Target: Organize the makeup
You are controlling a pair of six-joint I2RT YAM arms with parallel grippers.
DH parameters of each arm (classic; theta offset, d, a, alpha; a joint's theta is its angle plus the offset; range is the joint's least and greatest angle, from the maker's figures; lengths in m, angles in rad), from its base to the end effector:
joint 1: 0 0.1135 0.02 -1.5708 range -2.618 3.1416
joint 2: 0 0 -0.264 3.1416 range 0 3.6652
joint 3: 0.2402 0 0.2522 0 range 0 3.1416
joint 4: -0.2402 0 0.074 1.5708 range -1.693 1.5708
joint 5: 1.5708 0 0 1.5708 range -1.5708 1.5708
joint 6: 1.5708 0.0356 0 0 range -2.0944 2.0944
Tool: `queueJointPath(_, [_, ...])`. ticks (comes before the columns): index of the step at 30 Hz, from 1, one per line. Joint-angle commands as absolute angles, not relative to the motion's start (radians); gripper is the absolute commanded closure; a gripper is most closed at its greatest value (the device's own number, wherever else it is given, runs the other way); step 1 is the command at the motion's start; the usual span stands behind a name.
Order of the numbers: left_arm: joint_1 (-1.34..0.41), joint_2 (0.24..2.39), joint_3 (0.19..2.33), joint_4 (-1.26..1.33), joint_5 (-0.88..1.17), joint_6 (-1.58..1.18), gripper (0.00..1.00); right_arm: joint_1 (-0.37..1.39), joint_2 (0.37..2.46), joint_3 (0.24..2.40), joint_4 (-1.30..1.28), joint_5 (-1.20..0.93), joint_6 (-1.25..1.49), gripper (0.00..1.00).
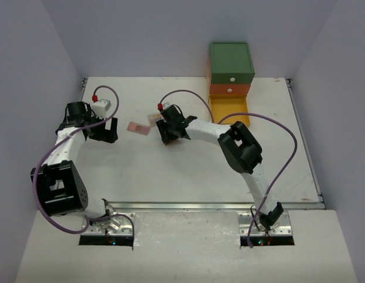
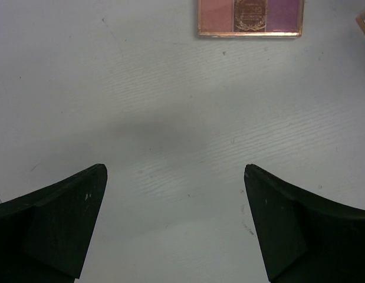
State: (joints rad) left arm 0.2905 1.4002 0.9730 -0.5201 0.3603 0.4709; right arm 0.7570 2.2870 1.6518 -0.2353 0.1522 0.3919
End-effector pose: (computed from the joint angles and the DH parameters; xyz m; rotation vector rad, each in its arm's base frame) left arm 0.2773 0.0698 0.2397 0.3614 2.4104 -0.1201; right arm 0.3646 0.3370 0.1321 -0.3784 2.4262 0.3300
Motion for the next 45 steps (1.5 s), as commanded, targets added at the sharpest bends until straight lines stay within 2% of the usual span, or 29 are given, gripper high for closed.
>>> queueJointPath(1, [0.305, 1.371, 0.992, -0.499, 0.384, 0.482, 0.00, 0.765, 2.218, 1.586, -0.193, 0.110, 0.379, 0.66])
queueJointPath(14, [0.305, 1.382, 0.988, -0.485, 0.383, 0.478, 0.00, 0.766, 2.055, 1.475, -0.035, 0.067, 0.367, 0.65])
queueJointPath(26, [0.305, 1.373, 0.988, -0.494, 0.387, 0.477, 0.00, 0.749, 2.014, 1.491, -0.064, 0.130, 0.345, 0.63])
queueJointPath(37, [0.305, 1.358, 0.982, -0.495, 0.398, 0.480, 0.00, 0.510, 1.749, 1.342, -0.075, 0.224, 0.293, 0.61])
queueJointPath(45, [0.305, 1.371, 0.983, -0.494, 0.391, 0.481, 0.00, 0.353, 1.845, 1.398, -0.074, 0.248, 0.219, 0.60])
